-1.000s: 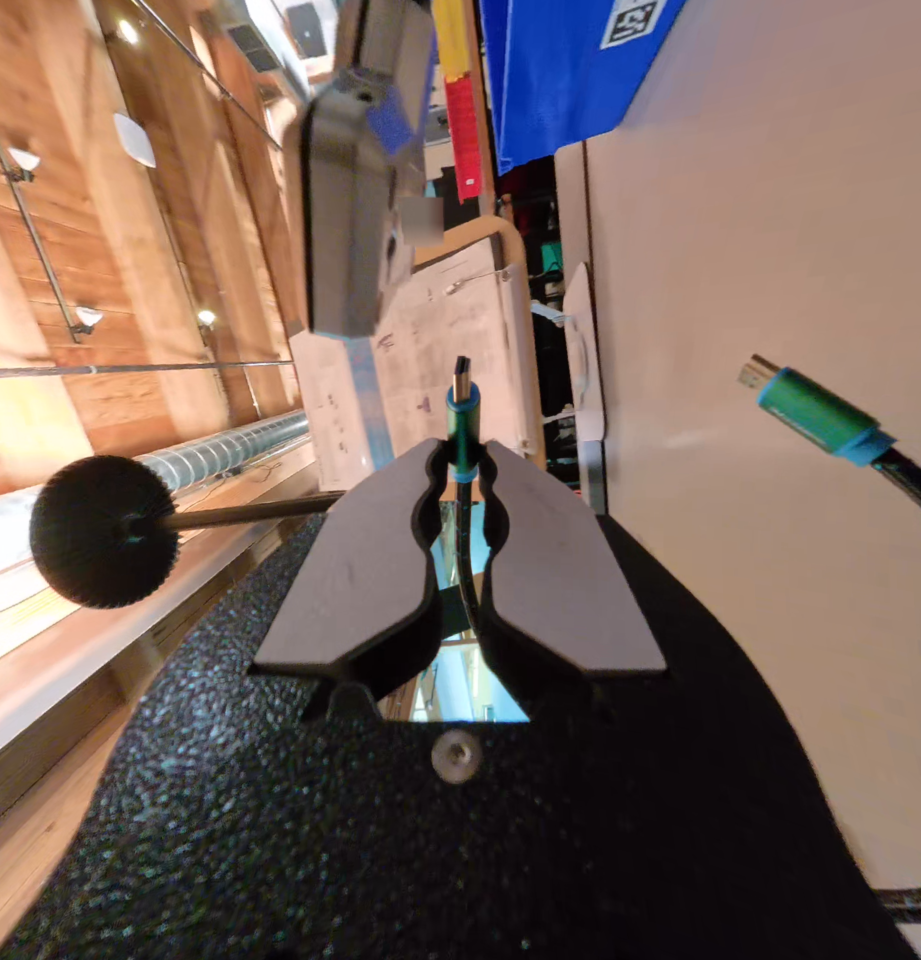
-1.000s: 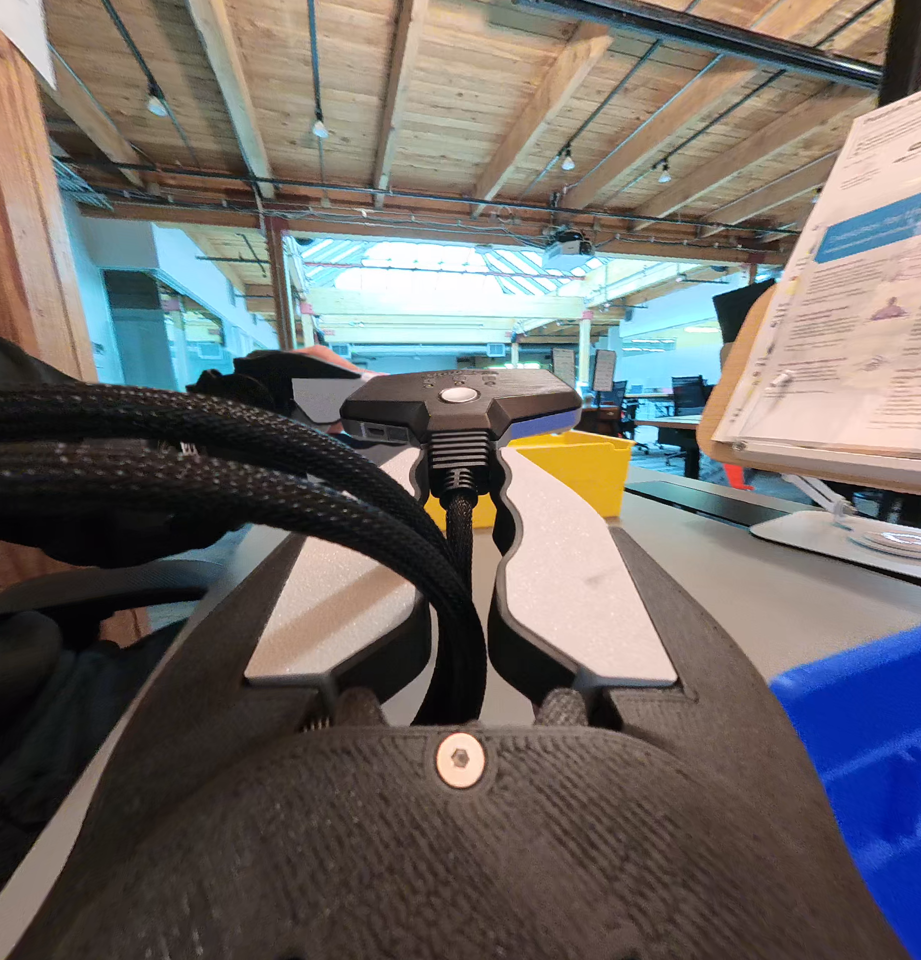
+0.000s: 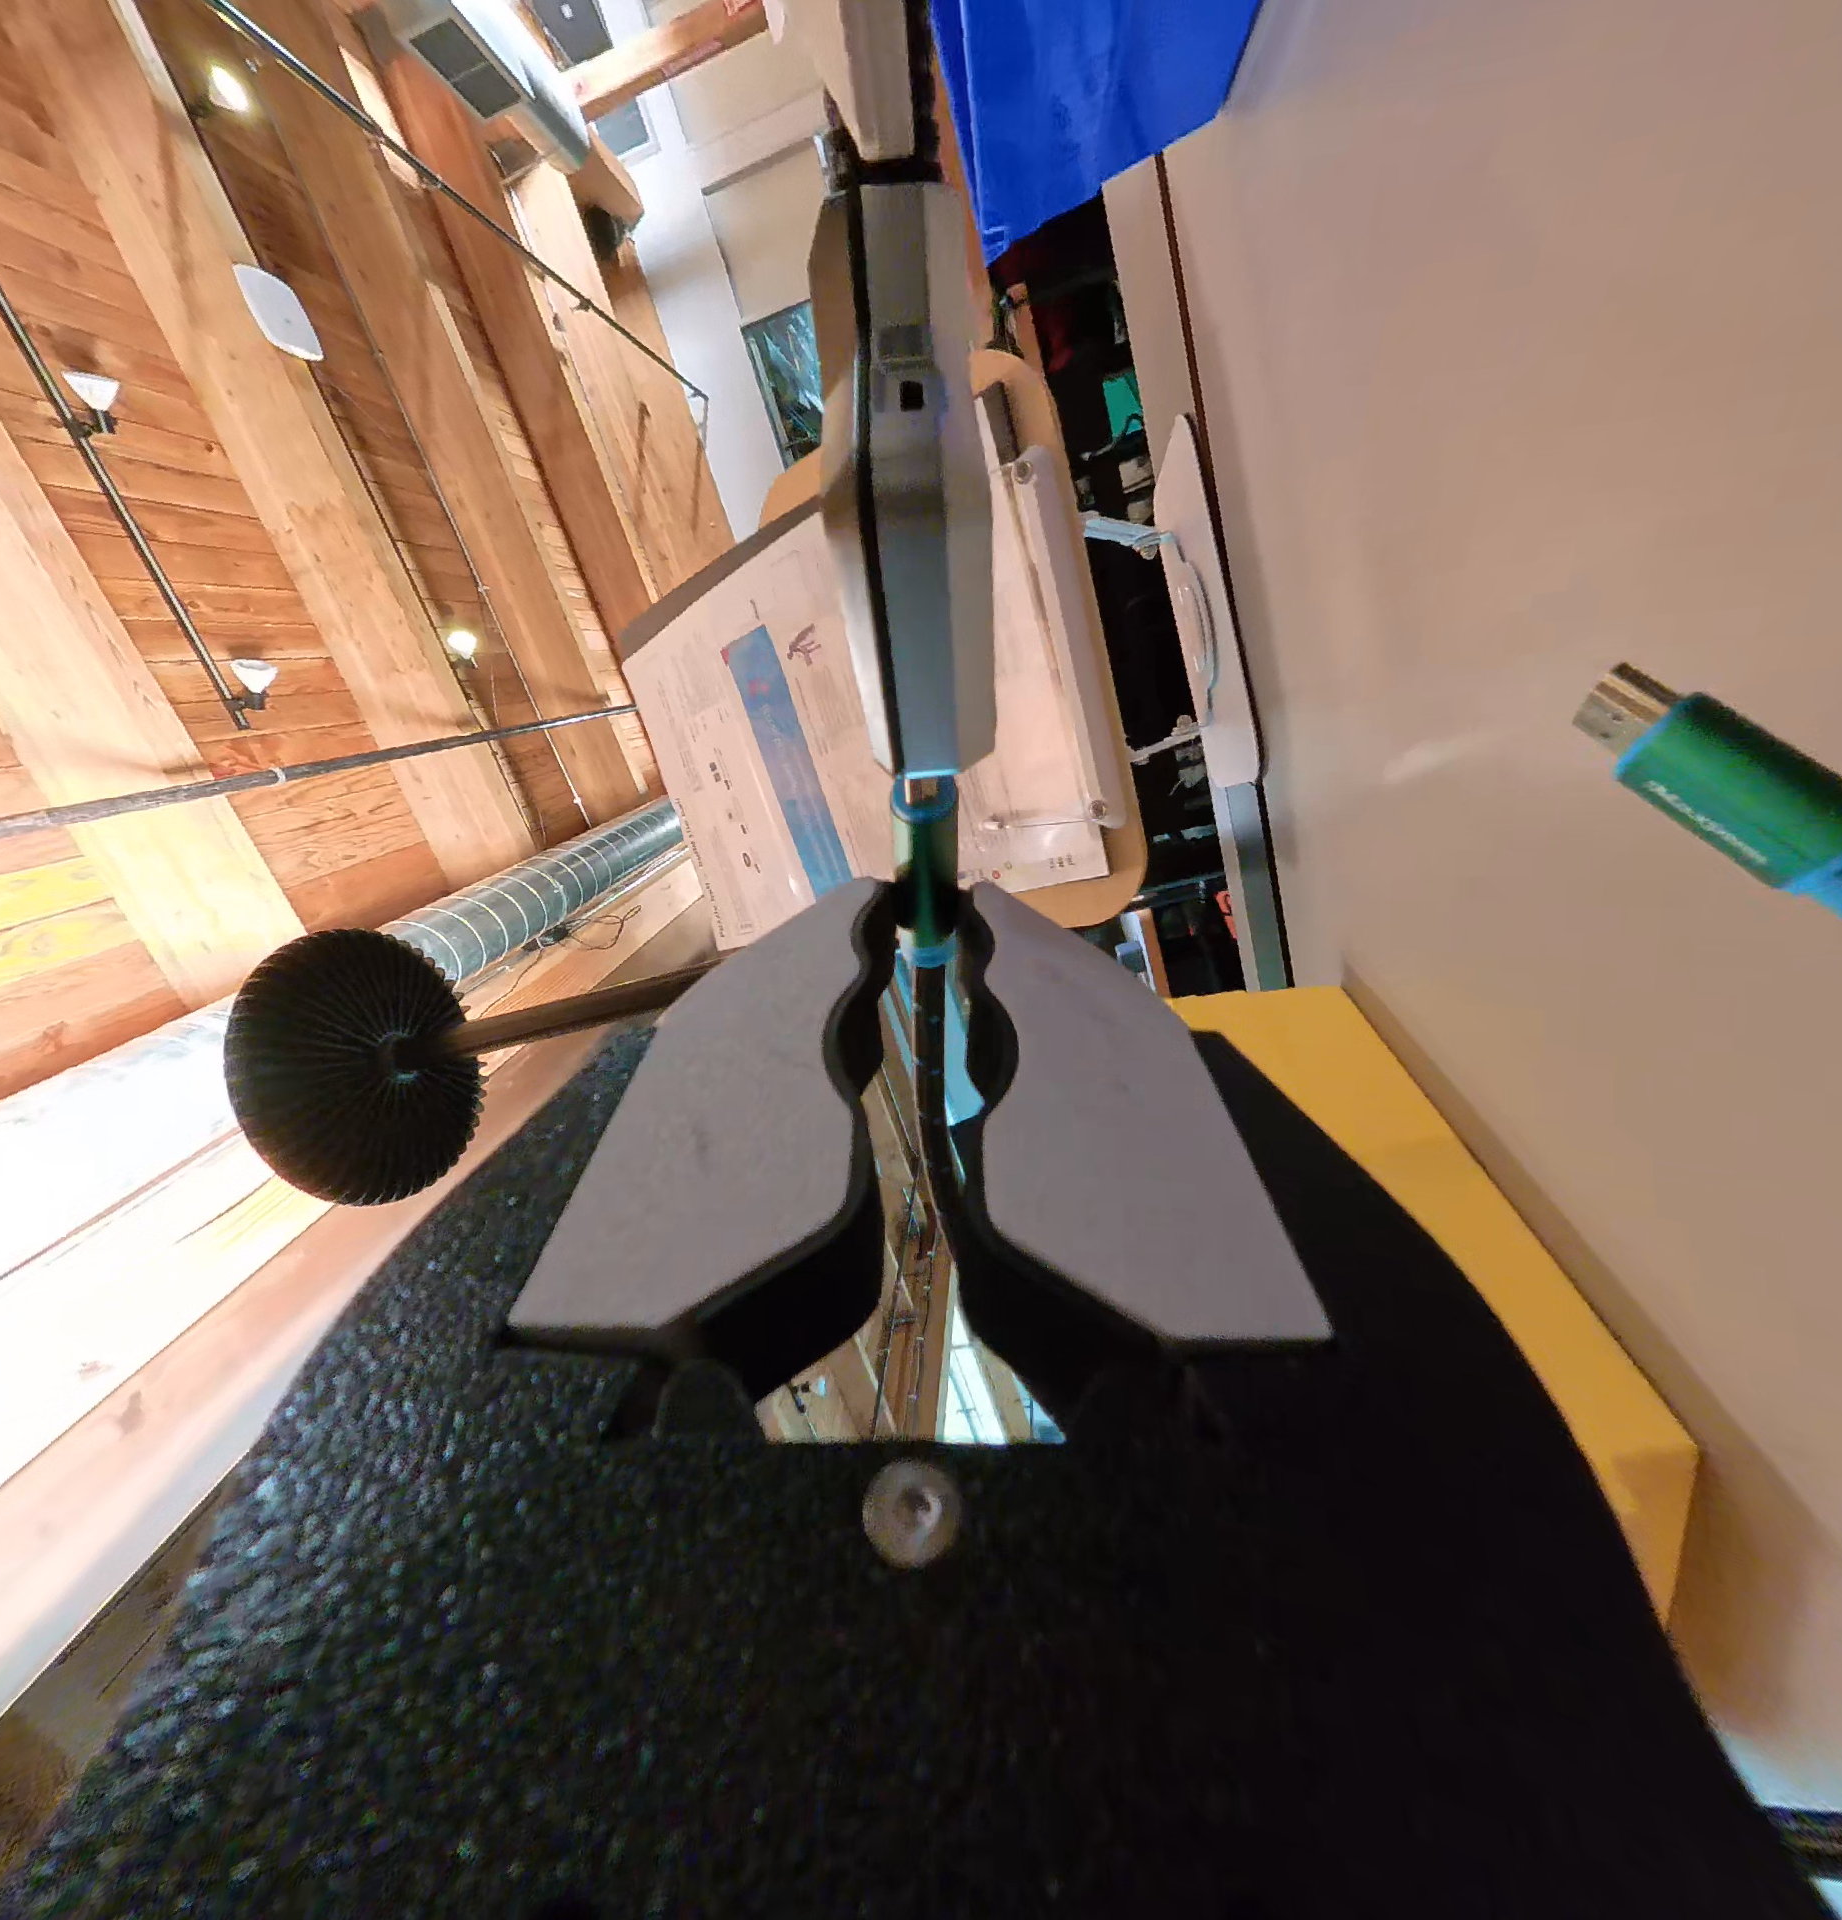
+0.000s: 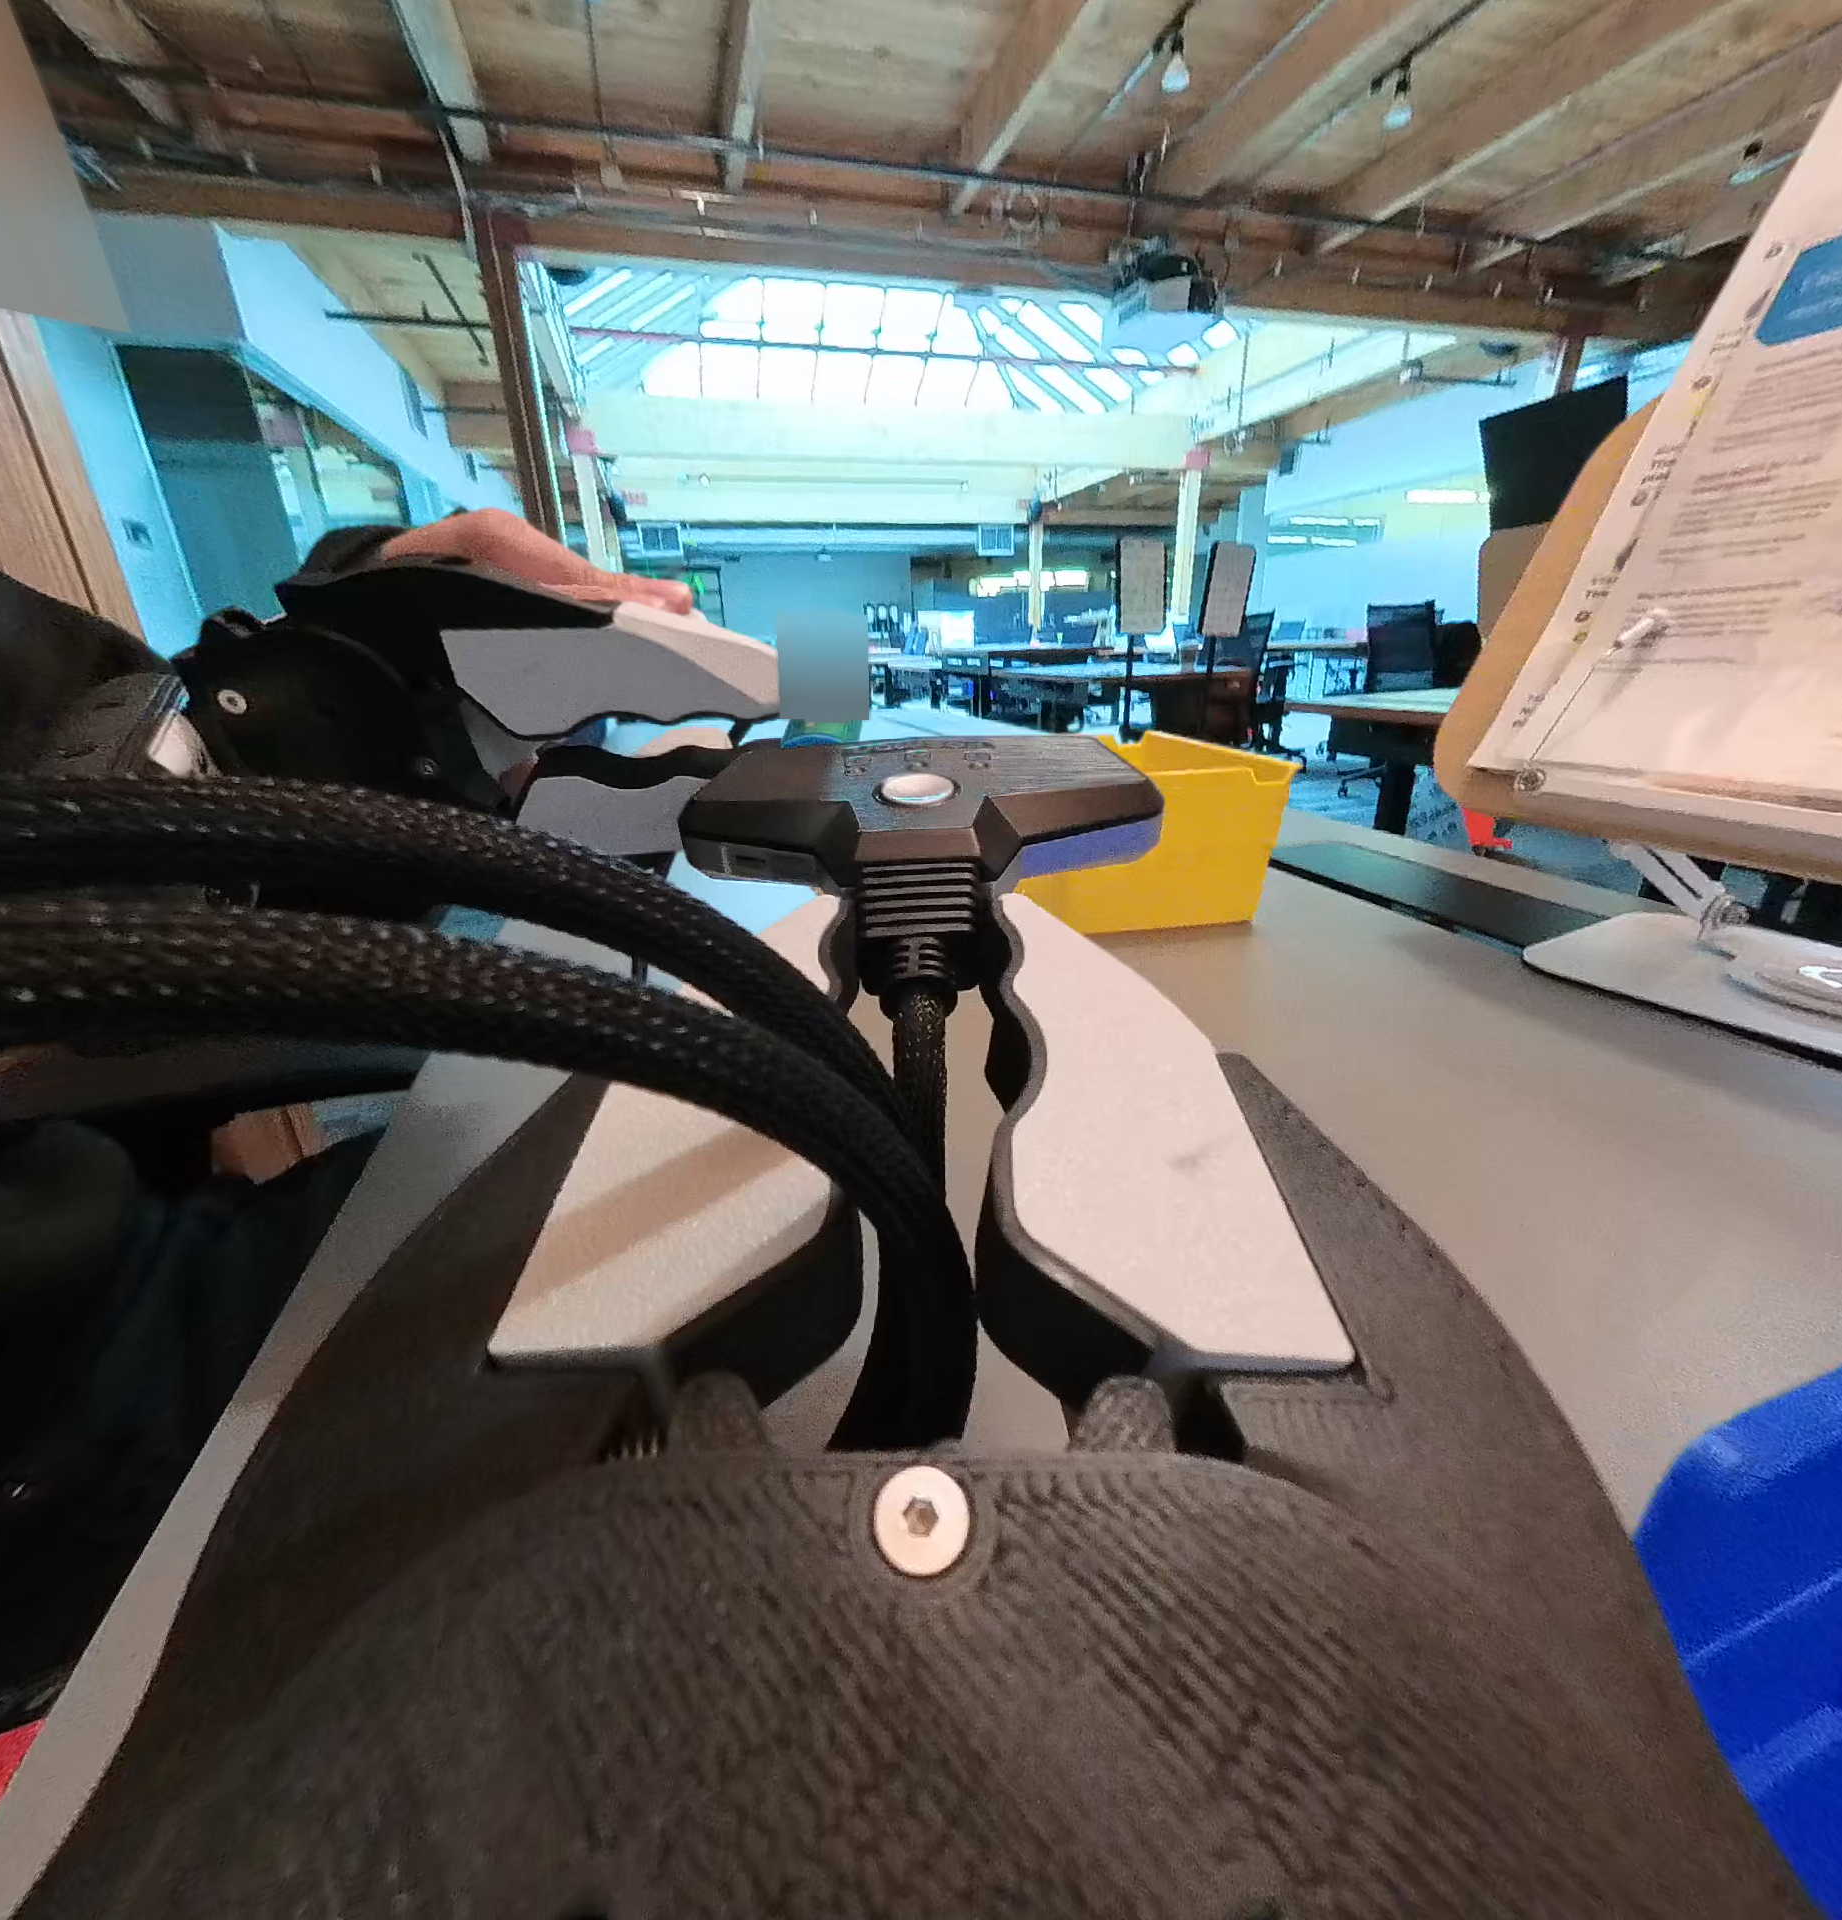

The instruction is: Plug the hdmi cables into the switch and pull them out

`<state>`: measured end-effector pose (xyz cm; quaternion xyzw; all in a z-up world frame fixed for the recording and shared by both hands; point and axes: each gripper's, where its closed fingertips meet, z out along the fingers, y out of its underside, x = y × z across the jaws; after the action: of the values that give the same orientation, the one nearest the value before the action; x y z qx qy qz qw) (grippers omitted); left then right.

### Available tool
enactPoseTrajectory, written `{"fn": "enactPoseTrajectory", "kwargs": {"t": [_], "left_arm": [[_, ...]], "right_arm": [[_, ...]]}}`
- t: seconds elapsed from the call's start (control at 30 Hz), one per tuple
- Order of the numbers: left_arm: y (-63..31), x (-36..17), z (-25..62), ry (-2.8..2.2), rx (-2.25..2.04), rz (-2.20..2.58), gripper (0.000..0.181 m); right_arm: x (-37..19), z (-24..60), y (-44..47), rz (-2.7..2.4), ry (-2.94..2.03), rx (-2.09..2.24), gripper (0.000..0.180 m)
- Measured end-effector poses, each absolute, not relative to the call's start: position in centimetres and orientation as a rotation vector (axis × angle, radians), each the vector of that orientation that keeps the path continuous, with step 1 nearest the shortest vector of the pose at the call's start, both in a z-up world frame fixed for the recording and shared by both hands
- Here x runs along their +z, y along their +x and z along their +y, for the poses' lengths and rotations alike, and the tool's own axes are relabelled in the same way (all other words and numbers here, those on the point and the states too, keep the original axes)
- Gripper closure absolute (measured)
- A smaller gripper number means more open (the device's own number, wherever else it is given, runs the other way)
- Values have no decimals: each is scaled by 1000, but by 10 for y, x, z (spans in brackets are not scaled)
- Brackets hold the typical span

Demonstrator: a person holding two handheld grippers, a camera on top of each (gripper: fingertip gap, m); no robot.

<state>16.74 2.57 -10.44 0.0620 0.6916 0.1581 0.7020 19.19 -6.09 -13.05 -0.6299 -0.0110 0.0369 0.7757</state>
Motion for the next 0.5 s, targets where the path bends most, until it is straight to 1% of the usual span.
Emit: {"fn": "enactPoseTrajectory", "kwargs": {"t": [0.37, 0.5], "left_arm": [[167, -106, 33, 110, 370, 1541, 170], [165, -107, 31, 69, 282, 1582, 170]], "right_arm": [[-132, -52, 191, 34, -1391, 138, 158], [-129, -53, 188, 9, -1371, 133, 158]]}}
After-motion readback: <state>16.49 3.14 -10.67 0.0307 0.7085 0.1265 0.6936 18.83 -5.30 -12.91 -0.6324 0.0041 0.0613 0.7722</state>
